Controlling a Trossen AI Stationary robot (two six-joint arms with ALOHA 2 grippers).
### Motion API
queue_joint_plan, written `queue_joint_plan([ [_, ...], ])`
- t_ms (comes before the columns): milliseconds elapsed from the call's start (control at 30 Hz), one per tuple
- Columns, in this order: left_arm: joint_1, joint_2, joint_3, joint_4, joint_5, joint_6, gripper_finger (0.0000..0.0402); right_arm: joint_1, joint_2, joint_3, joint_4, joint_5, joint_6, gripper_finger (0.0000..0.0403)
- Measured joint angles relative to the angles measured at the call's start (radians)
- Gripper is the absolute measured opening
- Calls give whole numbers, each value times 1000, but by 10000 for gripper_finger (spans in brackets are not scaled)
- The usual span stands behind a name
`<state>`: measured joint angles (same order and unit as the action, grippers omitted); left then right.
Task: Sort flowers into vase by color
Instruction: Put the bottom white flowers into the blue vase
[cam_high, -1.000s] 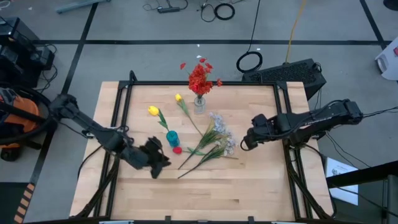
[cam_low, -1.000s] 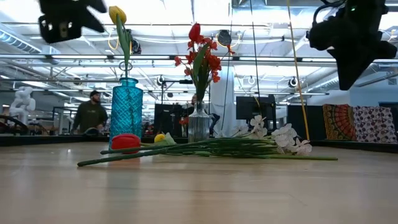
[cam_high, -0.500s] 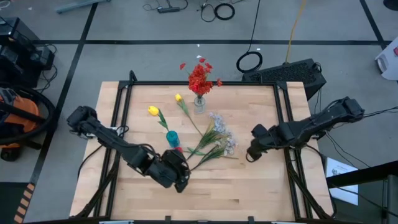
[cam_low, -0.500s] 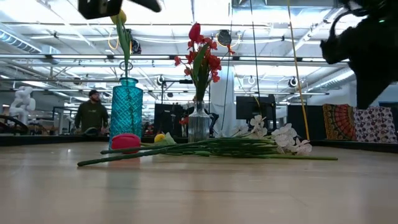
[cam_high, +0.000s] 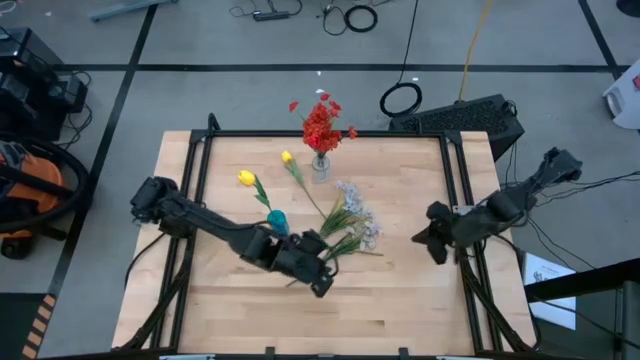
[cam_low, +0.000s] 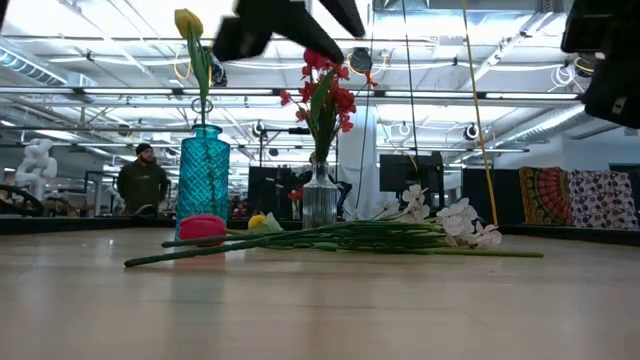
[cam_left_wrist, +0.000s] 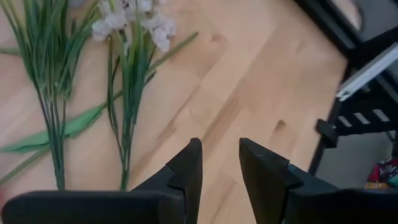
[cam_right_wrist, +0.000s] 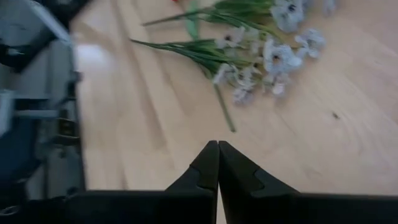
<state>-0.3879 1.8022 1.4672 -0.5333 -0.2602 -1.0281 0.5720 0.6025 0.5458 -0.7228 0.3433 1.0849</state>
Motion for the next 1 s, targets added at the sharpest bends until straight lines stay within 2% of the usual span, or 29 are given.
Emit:
queue_joint_plan([
  [167, 65, 81, 38, 23, 24, 70, 111, 9, -80, -7, -9, 13, -2, 0],
  [333, 116, 137, 38, 98, 26, 73, 111, 9, -90, -7, -14, 30, -2, 0],
  [400, 128, 152, 38, 109, 61, 74, 111, 9, -88, -7, -14, 24, 0, 0],
  [500, 140, 171, 38, 125, 119, 69, 122, 9, -85, -7, -14, 22, 0, 0],
  [600, 141, 186, 38, 138, 132, 68, 144, 9, -85, -7, -15, 21, -3, 0],
  [800, 134, 188, 38, 110, 108, 73, 201, 12, -85, -7, -48, 12, 0, 0],
  [1000, 132, 188, 38, -51, 115, 125, 210, 13, -85, -7, -67, -5, 12, 0],
])
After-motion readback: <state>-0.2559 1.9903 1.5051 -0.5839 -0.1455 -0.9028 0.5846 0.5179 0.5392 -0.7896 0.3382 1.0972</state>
